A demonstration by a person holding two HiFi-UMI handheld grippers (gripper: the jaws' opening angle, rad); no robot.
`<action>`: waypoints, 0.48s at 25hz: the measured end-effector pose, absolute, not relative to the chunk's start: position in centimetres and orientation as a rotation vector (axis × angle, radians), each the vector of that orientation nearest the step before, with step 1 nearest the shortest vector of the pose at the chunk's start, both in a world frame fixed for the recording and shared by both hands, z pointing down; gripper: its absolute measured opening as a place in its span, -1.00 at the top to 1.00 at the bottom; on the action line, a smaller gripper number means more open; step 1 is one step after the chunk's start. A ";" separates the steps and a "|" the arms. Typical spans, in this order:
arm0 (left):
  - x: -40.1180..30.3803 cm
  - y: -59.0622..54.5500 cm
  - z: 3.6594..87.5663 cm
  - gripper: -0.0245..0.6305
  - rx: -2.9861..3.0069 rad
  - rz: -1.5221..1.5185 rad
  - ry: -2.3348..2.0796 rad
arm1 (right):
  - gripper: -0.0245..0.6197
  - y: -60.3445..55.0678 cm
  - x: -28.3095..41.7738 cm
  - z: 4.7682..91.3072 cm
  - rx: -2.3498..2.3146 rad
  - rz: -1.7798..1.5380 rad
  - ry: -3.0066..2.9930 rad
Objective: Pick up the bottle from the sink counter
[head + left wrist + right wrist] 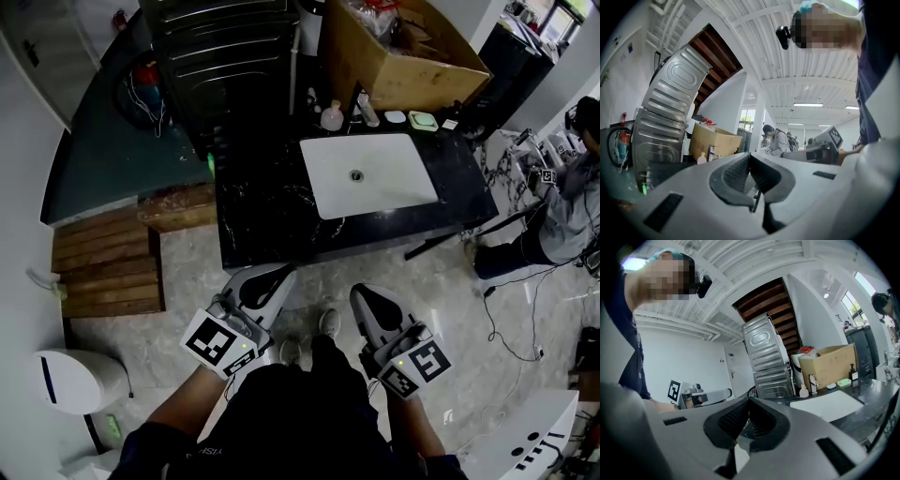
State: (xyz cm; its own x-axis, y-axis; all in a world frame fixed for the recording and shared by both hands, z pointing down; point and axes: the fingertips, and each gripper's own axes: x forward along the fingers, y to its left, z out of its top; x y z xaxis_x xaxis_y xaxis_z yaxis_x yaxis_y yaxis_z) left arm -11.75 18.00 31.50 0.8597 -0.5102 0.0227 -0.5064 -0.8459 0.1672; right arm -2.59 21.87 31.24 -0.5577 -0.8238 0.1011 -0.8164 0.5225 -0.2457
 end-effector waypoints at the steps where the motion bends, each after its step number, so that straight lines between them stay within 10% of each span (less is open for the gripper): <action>1: -11.7 17.7 31.5 0.90 2.866 -0.032 -0.792 | 0.86 21.5 -2.5 31.3 -1.461 -0.416 2.718; 12: -8.7 12.7 31.8 0.90 2.872 -0.011 -0.809 | 0.86 16.6 -0.1 31.6 -1.422 -0.418 2.735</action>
